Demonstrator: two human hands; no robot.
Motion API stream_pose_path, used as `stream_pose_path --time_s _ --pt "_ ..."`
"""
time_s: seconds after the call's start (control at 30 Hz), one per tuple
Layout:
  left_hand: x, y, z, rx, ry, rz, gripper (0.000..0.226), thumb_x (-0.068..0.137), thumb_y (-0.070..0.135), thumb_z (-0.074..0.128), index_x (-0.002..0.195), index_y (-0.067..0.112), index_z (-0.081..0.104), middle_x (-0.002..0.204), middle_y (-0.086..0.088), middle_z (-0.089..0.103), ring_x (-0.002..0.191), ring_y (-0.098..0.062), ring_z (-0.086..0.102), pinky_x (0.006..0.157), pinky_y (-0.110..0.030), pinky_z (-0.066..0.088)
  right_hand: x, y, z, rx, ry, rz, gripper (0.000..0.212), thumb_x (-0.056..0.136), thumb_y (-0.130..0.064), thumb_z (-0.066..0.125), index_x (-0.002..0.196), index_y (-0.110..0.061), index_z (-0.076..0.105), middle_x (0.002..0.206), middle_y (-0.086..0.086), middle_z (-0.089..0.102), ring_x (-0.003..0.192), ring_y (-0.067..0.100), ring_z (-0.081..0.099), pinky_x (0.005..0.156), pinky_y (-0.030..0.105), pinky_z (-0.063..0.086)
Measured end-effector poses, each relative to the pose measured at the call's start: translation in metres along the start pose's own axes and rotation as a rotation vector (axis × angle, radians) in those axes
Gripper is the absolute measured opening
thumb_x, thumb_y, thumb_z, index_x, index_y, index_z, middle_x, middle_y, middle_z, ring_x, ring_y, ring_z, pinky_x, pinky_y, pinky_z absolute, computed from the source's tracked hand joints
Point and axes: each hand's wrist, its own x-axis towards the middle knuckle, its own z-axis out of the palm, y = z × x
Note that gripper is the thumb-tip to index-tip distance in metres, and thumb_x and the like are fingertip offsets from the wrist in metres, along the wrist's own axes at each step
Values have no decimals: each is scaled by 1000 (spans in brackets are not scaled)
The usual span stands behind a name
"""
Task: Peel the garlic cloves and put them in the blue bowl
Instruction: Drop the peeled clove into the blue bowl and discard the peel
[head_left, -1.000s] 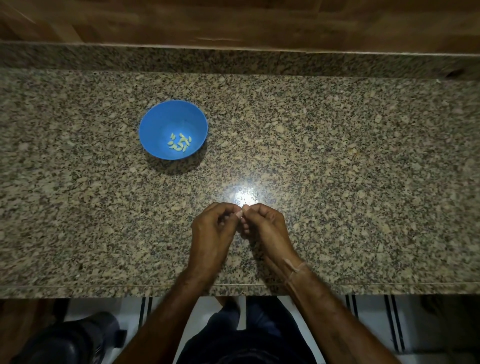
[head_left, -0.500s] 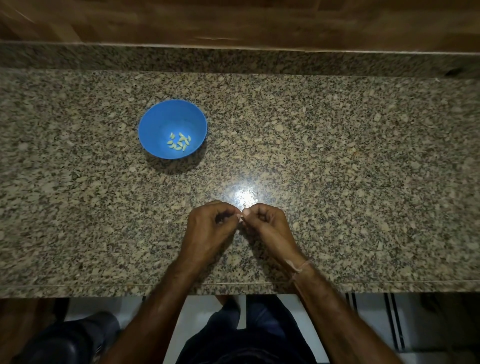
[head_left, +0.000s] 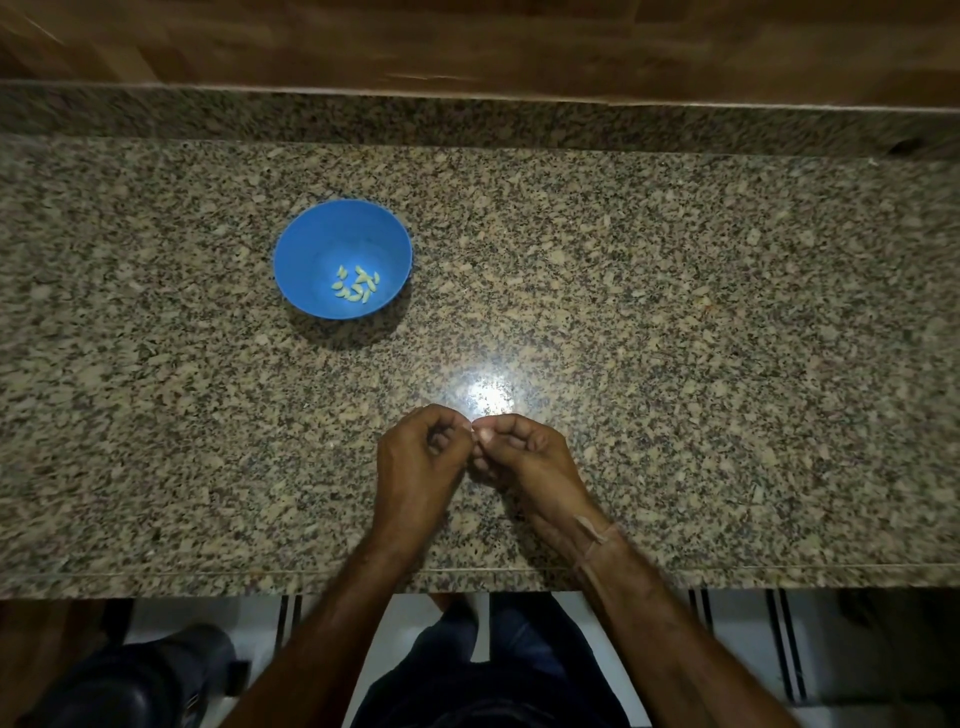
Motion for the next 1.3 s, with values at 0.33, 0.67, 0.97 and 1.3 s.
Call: stream_pose_path --time_s 0.33,0.67,0.97,1.3 --pt "8 -31 4 130 93 31 9 95 19 73 87 20 75 81 9 71 74 -4 64 66 -23 50 4 3 -6 43 75 -7 3 98 -5 71 96 -4 73 93 20 70 87 31 61 76 36 55" --pt "6 -39 3 179 106 41 22 99 30 68 78 24 66 72 7 63 68 -12 60 59 -31 45 10 -2 -6 -109 85 -53 6 99 -5 70 101 -3 75 91 29 69 77 28 60 69 33 55" --pt "-1 -55 -5 253 172 75 24 100 37 64 79 26 63 79 12 59 76 -12 56 64 -36 49 52 -16 19 -564 88 -261 7 91 -7 78 88 -13 79 86 8 80 86 31 77 85 52 64" --pt "-5 -72 -17 391 219 100 10 100 22 66 96 31 68 91 14 65 93 -16 55 83 -38 35 115 -30 64 -650 116 -286 16 86 -3 83 82 -18 81 85 7 81 85 24 78 88 49 65"
